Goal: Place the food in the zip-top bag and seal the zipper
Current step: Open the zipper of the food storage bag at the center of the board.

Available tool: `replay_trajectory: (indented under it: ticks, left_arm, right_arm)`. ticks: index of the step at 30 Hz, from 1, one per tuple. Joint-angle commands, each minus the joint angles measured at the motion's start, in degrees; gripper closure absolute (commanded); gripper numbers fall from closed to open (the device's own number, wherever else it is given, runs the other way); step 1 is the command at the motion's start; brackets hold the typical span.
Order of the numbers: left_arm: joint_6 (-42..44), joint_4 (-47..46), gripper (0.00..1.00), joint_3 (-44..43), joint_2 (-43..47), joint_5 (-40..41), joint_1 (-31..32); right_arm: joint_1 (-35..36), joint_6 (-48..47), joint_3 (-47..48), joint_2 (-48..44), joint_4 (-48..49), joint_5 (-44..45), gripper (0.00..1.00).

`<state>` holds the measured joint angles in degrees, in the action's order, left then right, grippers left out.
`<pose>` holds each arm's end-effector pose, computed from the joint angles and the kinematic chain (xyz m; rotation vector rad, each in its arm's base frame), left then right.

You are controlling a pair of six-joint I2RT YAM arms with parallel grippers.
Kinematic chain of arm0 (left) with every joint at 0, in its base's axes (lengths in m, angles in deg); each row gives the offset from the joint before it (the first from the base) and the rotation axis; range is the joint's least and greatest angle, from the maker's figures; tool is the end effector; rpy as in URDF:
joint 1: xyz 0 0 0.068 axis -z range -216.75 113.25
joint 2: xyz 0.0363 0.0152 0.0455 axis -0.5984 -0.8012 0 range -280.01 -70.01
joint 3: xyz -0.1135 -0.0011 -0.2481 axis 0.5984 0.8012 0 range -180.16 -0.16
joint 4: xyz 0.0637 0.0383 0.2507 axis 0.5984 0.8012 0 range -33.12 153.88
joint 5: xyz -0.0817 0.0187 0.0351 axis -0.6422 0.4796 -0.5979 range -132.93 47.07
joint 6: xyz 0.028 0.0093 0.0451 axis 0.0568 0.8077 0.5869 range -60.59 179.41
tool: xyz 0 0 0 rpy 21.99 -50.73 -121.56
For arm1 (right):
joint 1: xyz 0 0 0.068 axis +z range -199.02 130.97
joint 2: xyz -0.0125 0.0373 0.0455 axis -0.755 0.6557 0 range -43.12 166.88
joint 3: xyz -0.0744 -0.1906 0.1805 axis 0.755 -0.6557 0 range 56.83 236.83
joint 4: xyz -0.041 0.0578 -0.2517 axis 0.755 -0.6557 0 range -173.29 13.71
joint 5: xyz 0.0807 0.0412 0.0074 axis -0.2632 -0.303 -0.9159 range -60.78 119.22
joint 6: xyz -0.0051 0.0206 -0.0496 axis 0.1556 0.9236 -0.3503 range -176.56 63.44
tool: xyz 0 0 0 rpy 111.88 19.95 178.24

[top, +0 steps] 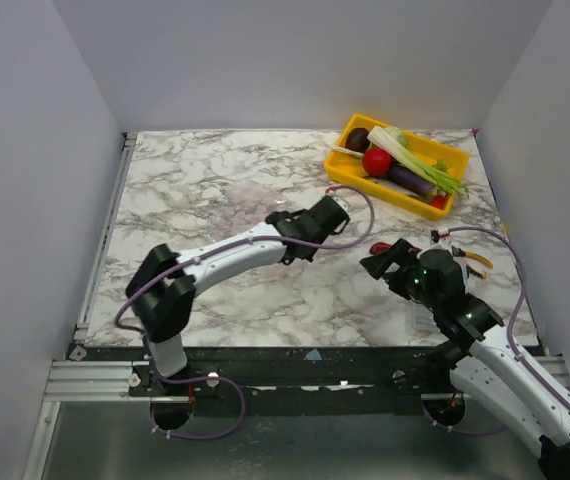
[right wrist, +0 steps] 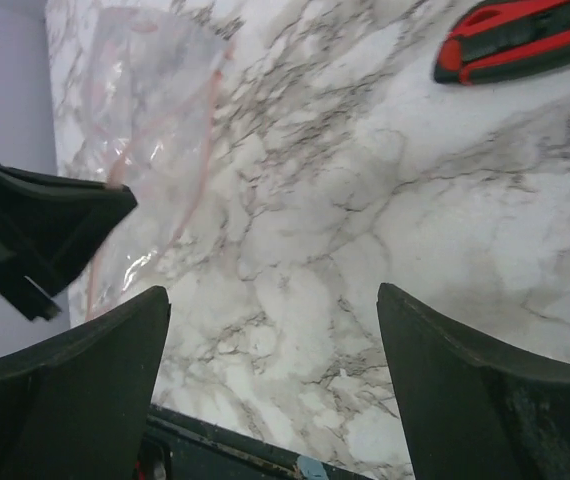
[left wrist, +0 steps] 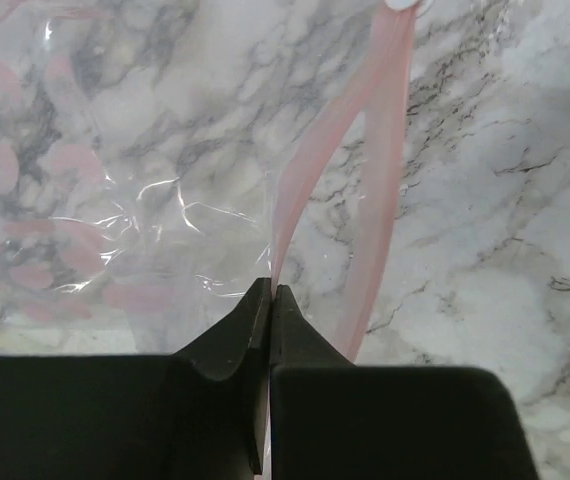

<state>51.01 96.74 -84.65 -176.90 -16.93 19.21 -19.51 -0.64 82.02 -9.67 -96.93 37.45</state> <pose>0.2342 -0.3189 0.2344 0.8756 2.3394 0.1593 0.1299 0.0677 0.2304 0.5823 2.0806 0.7501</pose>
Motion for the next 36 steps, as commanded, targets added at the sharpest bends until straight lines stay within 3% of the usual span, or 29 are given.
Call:
replay_trajectory:
  ticks: [1, 3, 8, 13, 19, 26, 28, 30, 31, 36]
  left_arm:
    - [-15.0, -8.1, 1.00, 8.5, 18.5, -14.1, -6.4]
    - [-19.8, -12.0, 1.00, 13.3, 23.9, -17.1, -8.0]
    - [-28.8, -11.0, 1.00, 17.4, 31.0, -14.0, -8.4]
    - [-33.7, -9.9, 1.00, 20.0, 34.3, -12.1, -8.4]
    - [-35.8, -11.6, 1.00, 22.9, 38.3, -13.0, -8.4]
    - [-35.4, -12.1, 1.00, 24.5, 41.6, -14.5, -8.4]
    - [-34.9, -12.3, 1.00, 25.0, 42.4, -15.0, -8.5]
    - [-33.3, -12.3, 1.00, 25.5, 43.1, -14.9, -8.6]
    - [-31.9, -12.0, 1.00, 25.6, 43.6, -14.7, -8.9]
    - [-27.3, -10.2, 0.91, 26.2, 44.9, -16.4, -11.5]
  right_arm:
    - [-0.1, -6.3, 0.3, 2.5, 11.1, -13.4, 0.11]
    - [0.0, -6.2, 1.9, 6.0, 14.7, -17.5, 0.11]
    - [1.8, -3.9, 8.2, 18.1, 23.0, -22.8, 0.15]
    - [9.4, -5.0, 15.2, 24.9, 24.3, -16.3, 0.18]
    - [14.4, -4.9, 18.2, 32.2, 23.6, -10.6, 0.40]
    - [21.0, -6.5, 24.3, 40.7, 20.8, -1.1, 0.46]
    - [21.8, -7.0, 26.2, 42.6, 19.1, -0.7, 0.57]
    - [22.6, -7.9, 27.4, 43.4, 19.2, -0.8, 0.91]
    - [23.2, -8.5, 27.9, 43.4, 19.5, -0.6, 0.99]
    - [24.4, -9.8, 27.3, 42.6, 23.3, -3.6, 0.99]
